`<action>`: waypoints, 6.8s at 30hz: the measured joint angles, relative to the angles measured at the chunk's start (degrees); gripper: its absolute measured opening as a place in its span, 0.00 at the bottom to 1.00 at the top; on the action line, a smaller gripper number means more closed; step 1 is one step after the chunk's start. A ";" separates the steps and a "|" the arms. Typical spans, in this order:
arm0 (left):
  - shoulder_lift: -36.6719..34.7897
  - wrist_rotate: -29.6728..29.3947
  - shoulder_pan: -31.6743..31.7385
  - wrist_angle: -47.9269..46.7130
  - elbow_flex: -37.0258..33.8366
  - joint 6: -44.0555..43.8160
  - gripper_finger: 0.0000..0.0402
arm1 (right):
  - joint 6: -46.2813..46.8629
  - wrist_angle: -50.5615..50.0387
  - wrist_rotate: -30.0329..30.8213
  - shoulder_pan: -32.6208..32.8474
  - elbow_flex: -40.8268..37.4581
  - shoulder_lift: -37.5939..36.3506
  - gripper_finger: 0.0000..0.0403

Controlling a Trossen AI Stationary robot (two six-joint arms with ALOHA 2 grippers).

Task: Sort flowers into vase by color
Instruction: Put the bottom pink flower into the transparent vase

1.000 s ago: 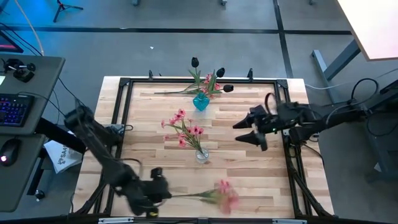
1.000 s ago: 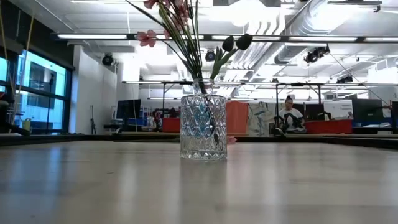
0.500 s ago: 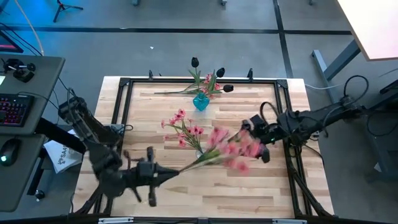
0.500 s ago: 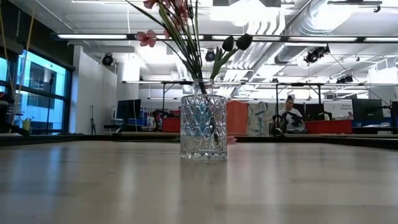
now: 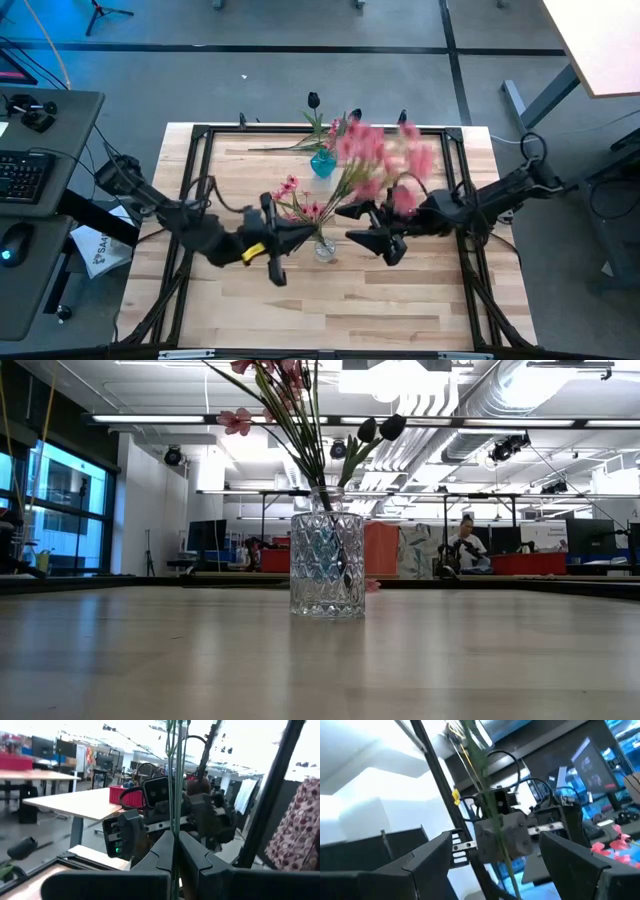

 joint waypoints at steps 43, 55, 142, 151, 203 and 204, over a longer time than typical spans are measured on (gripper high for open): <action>2.91 4.09 5.73 -6.86 0.02 -12.58 0.00 | -1.29 6.99 9.29 -1.46 0.00 2.07 0.04; 1.15 2.60 5.18 -10.80 0.07 -8.21 0.19 | -2.27 4.44 8.81 -1.31 0.00 0.92 0.01; -38.52 -16.68 -10.41 -59.53 -23.80 -38.86 0.38 | 1.05 -18.66 -18.18 -3.18 1.66 8.07 0.00; -35.38 -13.15 -5.58 -44.26 -23.80 -28.75 0.38 | 0.89 -25.94 -42.81 -5.87 11.68 8.22 0.00; -35.70 21.51 9.47 -29.04 -23.80 -18.52 0.38 | 8.67 -13.91 1.67 7.55 -30.99 -31.27 0.00; -36.14 21.14 9.47 -29.31 -23.80 -18.52 0.38 | 7.87 -7.90 3.37 8.28 -32.99 -29.62 0.00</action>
